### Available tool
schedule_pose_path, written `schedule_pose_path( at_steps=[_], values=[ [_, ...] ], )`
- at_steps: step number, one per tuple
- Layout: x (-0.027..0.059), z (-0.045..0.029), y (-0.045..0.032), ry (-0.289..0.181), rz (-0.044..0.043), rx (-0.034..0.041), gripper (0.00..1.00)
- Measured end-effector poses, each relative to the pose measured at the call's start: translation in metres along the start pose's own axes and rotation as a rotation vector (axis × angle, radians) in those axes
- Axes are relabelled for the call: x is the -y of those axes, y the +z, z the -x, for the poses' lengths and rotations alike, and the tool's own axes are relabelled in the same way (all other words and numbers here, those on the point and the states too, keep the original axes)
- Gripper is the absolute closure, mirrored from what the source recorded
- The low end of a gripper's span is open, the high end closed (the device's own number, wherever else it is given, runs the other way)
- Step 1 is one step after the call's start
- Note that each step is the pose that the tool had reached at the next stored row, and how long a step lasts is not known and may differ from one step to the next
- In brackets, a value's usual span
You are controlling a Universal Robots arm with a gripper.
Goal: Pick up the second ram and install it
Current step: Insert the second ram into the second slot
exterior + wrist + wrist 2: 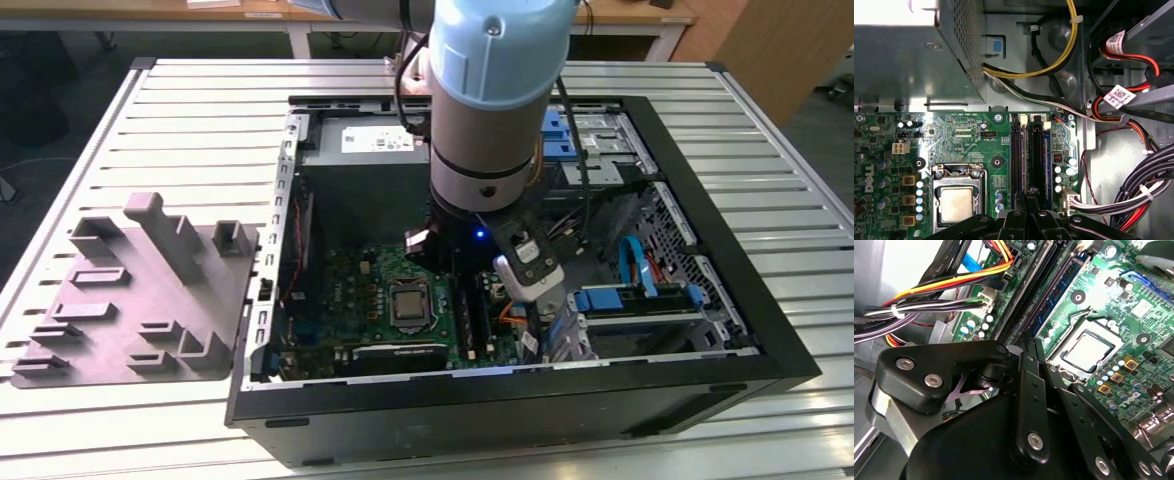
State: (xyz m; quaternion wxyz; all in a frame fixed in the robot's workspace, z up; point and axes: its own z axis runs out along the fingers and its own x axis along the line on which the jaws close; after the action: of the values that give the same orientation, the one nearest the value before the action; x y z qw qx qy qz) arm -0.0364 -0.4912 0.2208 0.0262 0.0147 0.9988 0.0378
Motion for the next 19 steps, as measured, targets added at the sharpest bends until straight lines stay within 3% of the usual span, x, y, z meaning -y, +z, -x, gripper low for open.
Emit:
schedule_pose_path(
  at_steps=[5, 16, 19],
  values=[
    [0.0, 0.0, 0.0, 0.0, 0.0068, -0.0002, 0.88],
    [0.0008, 0.0, 0.0009, 0.0, 0.0079, -0.0003, 0.88],
    [0.0008, 0.0, 0.0009, 0.001, 0.0174, -0.0005, 0.88]
  ],
)
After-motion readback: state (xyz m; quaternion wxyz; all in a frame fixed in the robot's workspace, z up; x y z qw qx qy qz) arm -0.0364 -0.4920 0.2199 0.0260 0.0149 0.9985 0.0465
